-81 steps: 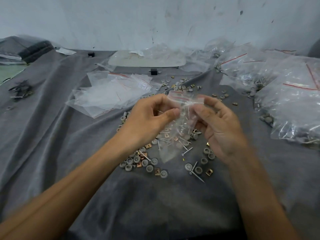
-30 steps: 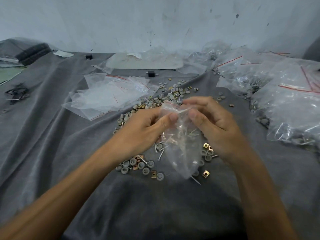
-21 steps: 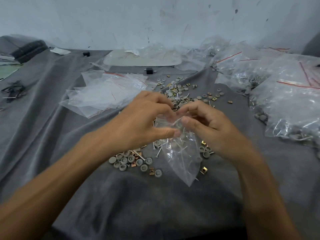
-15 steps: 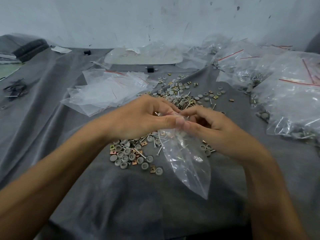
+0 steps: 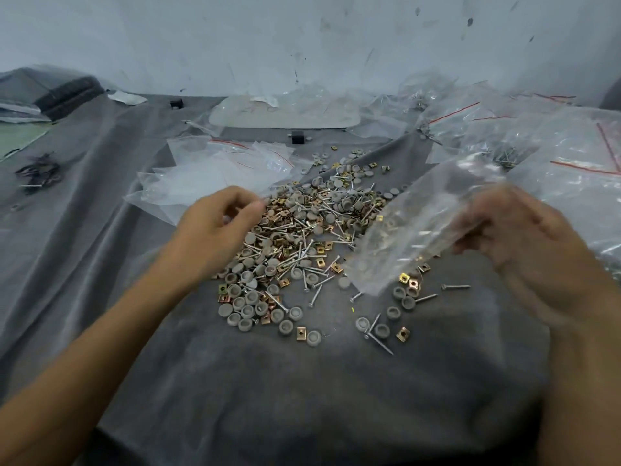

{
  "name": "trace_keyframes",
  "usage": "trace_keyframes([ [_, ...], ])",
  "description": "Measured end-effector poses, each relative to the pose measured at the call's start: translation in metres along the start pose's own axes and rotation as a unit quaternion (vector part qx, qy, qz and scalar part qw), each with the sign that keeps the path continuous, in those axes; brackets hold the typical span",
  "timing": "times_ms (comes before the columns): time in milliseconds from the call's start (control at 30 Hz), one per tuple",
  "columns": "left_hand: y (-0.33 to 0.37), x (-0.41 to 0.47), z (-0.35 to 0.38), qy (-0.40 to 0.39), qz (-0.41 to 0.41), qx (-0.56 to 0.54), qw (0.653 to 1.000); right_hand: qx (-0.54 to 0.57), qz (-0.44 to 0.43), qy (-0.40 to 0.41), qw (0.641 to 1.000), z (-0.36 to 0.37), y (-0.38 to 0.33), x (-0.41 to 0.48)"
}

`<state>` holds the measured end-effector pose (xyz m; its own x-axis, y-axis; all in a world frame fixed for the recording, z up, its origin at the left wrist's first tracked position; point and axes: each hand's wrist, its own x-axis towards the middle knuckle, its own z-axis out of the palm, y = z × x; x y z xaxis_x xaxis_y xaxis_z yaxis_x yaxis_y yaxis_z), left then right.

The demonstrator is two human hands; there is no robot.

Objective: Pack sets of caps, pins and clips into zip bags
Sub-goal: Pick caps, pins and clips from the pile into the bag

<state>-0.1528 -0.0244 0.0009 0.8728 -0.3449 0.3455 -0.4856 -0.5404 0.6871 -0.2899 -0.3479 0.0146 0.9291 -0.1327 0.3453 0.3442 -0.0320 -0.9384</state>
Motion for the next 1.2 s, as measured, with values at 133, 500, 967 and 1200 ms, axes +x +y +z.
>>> trace_keyframes([
  [133, -0.025, -0.03, 0.018, -0.017, 0.026, 0.082, 0.996, 0.012, -0.029, 0.096, 0.995, -0.001, 0.0, 0.005],
  [500, -0.014, 0.013, 0.048, -0.162, 0.105, 0.302, 0.934, 0.025, -0.072, 0.174, 0.982, 0.01, 0.001, 0.012],
  [967, -0.019, 0.008, 0.061, -0.111, 0.131, 0.254, 0.952, -0.004, -0.011, 0.302, 0.953, 0.005, 0.022, 0.022],
  [1200, -0.022, 0.008, 0.06, -0.086, 0.126, 0.188, 0.97, -0.298, -0.024, 0.239, 0.924, -0.02, -0.004, 0.015],
])
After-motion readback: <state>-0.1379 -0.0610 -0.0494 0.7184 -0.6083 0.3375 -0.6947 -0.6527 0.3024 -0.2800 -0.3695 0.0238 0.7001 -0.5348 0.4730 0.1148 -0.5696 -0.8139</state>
